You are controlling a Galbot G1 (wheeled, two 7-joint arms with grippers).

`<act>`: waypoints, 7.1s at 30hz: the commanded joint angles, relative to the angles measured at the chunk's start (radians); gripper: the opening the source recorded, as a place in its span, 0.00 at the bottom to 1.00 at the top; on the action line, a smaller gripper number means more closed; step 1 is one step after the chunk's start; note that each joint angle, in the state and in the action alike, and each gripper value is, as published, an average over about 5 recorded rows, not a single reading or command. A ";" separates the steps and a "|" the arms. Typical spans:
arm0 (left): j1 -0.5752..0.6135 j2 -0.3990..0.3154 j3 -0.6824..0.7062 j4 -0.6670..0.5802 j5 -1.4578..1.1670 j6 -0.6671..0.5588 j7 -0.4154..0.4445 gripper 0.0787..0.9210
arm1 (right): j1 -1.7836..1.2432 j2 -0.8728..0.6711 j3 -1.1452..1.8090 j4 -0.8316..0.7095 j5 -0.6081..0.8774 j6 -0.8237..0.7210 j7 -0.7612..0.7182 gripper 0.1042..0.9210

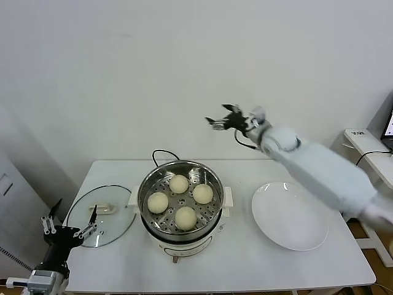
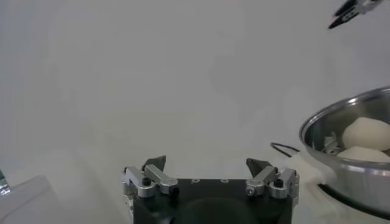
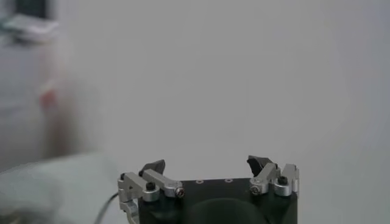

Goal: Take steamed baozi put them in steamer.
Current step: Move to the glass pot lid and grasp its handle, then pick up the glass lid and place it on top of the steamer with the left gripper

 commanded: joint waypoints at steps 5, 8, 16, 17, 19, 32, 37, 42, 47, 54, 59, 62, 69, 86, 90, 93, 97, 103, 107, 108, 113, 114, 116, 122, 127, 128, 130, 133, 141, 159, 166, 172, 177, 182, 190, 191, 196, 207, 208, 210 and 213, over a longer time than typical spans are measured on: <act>-0.003 0.016 0.005 -0.005 0.022 0.005 -0.008 0.88 | -1.167 -0.004 0.944 0.408 -0.198 0.106 0.147 0.88; 0.002 0.012 0.006 -0.006 0.035 0.001 -0.006 0.88 | -1.322 0.044 1.066 0.507 -0.285 0.082 0.080 0.88; 0.015 0.030 -0.003 0.062 0.165 -0.077 0.009 0.88 | -1.541 0.212 1.216 0.667 -0.395 0.029 0.026 0.88; 0.015 0.036 -0.007 0.080 0.194 -0.101 0.009 0.88 | -1.555 0.225 1.225 0.674 -0.403 0.025 0.019 0.88; 0.011 0.047 -0.021 0.123 0.263 -0.176 0.008 0.88 | -1.571 0.241 1.232 0.684 -0.407 0.019 0.010 0.88; -0.124 0.203 -0.031 0.459 0.949 -0.506 -0.103 0.88 | -1.635 0.304 1.252 0.703 -0.415 0.024 -0.008 0.88; -0.204 0.204 -0.005 0.566 1.038 -0.507 -0.139 0.88 | -1.660 0.311 1.278 0.713 -0.416 0.024 -0.023 0.88; -0.312 0.184 0.000 0.691 1.127 -0.518 -0.203 0.88 | -1.695 0.324 1.292 0.739 -0.427 0.027 -0.046 0.88; -0.384 0.182 0.009 0.763 1.181 -0.504 -0.231 0.88 | -1.705 0.336 1.295 0.746 -0.431 0.029 -0.047 0.88; -0.471 0.180 0.022 0.859 1.252 -0.494 -0.260 0.88 | -1.719 0.341 1.307 0.758 -0.432 0.030 -0.049 0.88; -0.519 0.175 0.031 0.915 1.287 -0.475 -0.272 0.88 | -1.730 0.344 1.315 0.769 -0.431 0.031 -0.052 0.88; -0.549 0.175 0.034 0.947 1.296 -0.470 -0.279 0.88 | -1.733 0.346 1.320 0.770 -0.430 0.035 -0.052 0.88; -0.582 0.182 0.040 0.955 1.295 -0.439 -0.301 0.88 | -1.743 0.357 1.329 0.770 -0.433 0.040 -0.055 0.88; -0.609 0.177 0.048 0.994 1.269 -0.410 -0.297 0.77 | -1.750 0.362 1.337 0.768 -0.434 0.047 -0.065 0.88; -0.588 0.182 0.051 0.983 1.218 -0.415 -0.314 0.63 | -1.749 0.366 1.336 0.765 -0.434 0.051 -0.068 0.88; -0.565 0.185 0.059 0.958 1.160 -0.413 -0.326 0.53 | -1.747 0.367 1.334 0.762 -0.435 0.053 -0.069 0.88; -0.521 0.204 0.082 0.889 1.063 -0.390 -0.312 0.39 | -1.745 0.365 1.334 0.760 -0.435 0.055 -0.071 0.88; -0.465 0.259 0.099 0.745 0.934 -0.330 -0.272 0.18 | -1.734 0.359 1.331 0.761 -0.434 0.054 -0.067 0.88; -0.460 0.332 0.083 0.675 0.862 -0.292 -0.245 0.08 | -1.723 0.349 1.325 0.763 -0.432 0.050 -0.064 0.88; -0.461 0.357 0.078 0.664 0.841 -0.283 -0.236 0.07 | -1.720 0.346 1.323 0.764 -0.431 0.048 -0.064 0.88; -0.441 0.496 0.074 0.560 0.690 -0.173 -0.140 0.06 | -1.705 0.324 1.318 0.761 -0.423 0.038 -0.070 0.88; -0.427 0.517 0.082 0.526 0.652 -0.135 -0.110 0.06 | -1.703 0.319 1.318 0.760 -0.422 0.036 -0.073 0.88; -0.390 0.557 0.115 0.417 0.573 -0.034 -0.045 0.06 | -1.695 0.310 1.316 0.757 -0.419 0.032 -0.077 0.88; -0.351 0.595 0.351 0.130 0.593 0.287 0.000 0.06 | -1.680 0.298 1.317 0.744 -0.421 0.023 -0.079 0.88; -0.425 0.534 0.636 0.042 0.817 0.511 -0.001 0.06 | -1.702 0.301 1.341 0.742 -0.421 0.021 -0.084 0.88; -0.440 0.506 0.680 0.043 0.879 0.531 0.007 0.06 | -1.708 0.302 1.348 0.743 -0.421 0.020 -0.084 0.88; -0.470 0.450 0.757 0.059 0.988 0.550 0.024 0.06 | -1.719 0.304 1.362 0.743 -0.422 0.020 -0.085 0.88; -0.511 0.377 0.857 0.099 1.104 0.574 0.042 0.06 | -1.731 0.313 1.376 0.744 -0.423 0.018 -0.085 0.88; -0.590 0.246 0.976 0.180 1.260 0.617 0.086 0.06 | -1.752 0.331 1.390 0.752 -0.426 0.013 -0.086 0.88; -0.597 0.164 1.003 0.235 1.335 0.612 0.127 0.06 | -1.761 0.345 1.393 0.750 -0.429 0.020 -0.100 0.88; -0.595 0.147 1.003 0.261 1.347 0.604 0.126 0.06 | -1.764 0.349 1.393 0.750 -0.428 0.023 -0.105 0.88; -0.599 0.148 0.996 0.298 1.353 0.595 0.119 0.06 | -1.766 0.350 1.397 0.749 -0.426 0.028 -0.110 0.88; -0.607 0.146 0.981 0.332 1.356 0.591 0.108 0.06 | -1.766 0.355 1.396 0.752 -0.425 0.028 -0.112 0.88; -0.608 0.151 0.976 0.340 1.361 0.586 0.113 0.06 | -1.769 0.355 1.401 0.753 -0.421 0.030 -0.114 0.88; -0.593 0.160 0.972 0.333 1.360 0.581 0.115 0.06 | -1.769 0.354 1.404 0.754 -0.419 0.031 -0.115 0.88; -0.592 0.160 0.972 0.337 1.361 0.580 0.112 0.06 | -1.768 0.353 1.404 0.754 -0.418 0.032 -0.116 0.88; -0.590 0.156 0.965 0.337 1.334 0.580 0.086 0.06 | -1.767 0.352 1.405 0.756 -0.414 0.032 -0.116 0.88; -0.536 0.246 0.983 0.145 0.905 0.637 0.059 0.26 | -1.750 0.340 1.396 0.741 -0.413 0.029 -0.127 0.88; -0.528 0.255 0.979 0.128 0.875 0.638 0.053 0.29 | -1.748 0.341 1.394 0.739 -0.413 0.030 -0.127 0.88; -0.511 0.273 0.968 0.093 0.825 0.637 0.036 0.36 | -1.745 0.342 1.389 0.736 -0.412 0.030 -0.129 0.88; -0.490 0.300 0.939 0.040 0.739 0.626 0.007 0.46 | -1.736 0.339 1.383 0.733 -0.409 0.031 -0.129 0.88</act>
